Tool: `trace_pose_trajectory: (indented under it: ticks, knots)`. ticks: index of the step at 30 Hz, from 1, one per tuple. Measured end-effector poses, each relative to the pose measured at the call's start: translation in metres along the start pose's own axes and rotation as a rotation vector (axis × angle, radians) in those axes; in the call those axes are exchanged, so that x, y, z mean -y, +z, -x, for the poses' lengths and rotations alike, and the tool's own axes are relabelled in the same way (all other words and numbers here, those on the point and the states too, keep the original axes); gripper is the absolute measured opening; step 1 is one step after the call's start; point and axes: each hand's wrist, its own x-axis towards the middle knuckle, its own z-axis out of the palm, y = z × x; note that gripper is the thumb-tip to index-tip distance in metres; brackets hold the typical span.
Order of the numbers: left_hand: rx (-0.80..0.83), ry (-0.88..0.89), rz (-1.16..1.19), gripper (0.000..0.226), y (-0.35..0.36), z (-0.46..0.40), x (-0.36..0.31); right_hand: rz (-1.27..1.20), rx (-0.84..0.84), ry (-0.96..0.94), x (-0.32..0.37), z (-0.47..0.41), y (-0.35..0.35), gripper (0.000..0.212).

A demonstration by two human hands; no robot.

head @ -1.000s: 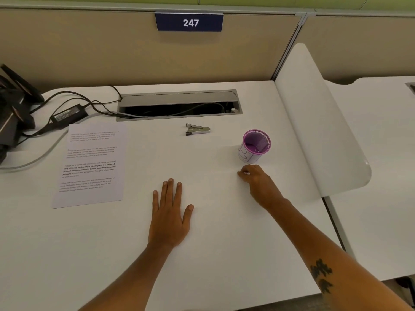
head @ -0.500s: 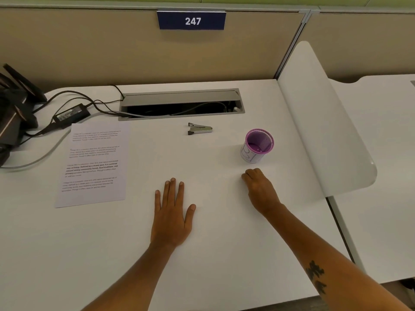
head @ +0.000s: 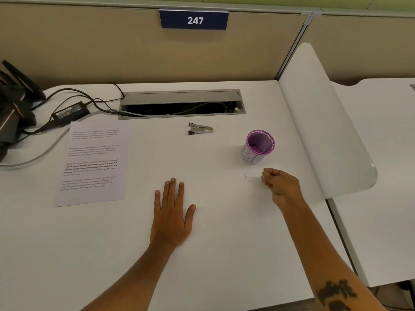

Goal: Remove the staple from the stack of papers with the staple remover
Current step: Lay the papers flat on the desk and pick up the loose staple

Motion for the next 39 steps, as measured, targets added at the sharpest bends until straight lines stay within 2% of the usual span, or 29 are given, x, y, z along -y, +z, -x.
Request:
trace_pose_trajectory:
  ticks: [4,8,11,17,22,26,30,39]
  knots:
    - [0.000,-0.004,0.003,0.075,0.000,0.000,0.000,-0.121,0.089,0.036,0.032,-0.003,-0.006,0.014]
    - [0.000,-0.001,0.005,0.075,0.000,0.000,0.000,-0.051,0.142,-0.074,0.070,0.003,0.004,0.016]
    - [-0.015,0.004,0.025,0.074,0.000,0.000,0.000,0.166,0.096,-0.237,0.091,0.007,0.018,0.016]
    - [-0.001,0.002,0.015,0.074,0.000,0.000,0.001,0.846,0.047,-0.660,0.093,-0.006,0.038,0.012]
    - [-0.004,-0.002,0.035,0.074,-0.001,0.000,0.001,1.082,0.044,-0.846,0.092,-0.015,0.040,0.014]
    - [-0.001,-0.004,0.028,0.074,-0.001,0.000,0.000,1.114,0.031,-0.890,0.096,-0.012,0.040,0.016]
    - [0.001,-0.006,0.027,0.074,-0.001,0.000,0.000,1.046,0.001,-0.922,0.097,-0.010,0.041,0.011]
    - [0.007,-0.007,0.021,0.074,-0.002,0.000,0.000,1.029,0.032,-0.935,0.093,-0.012,0.038,0.016]
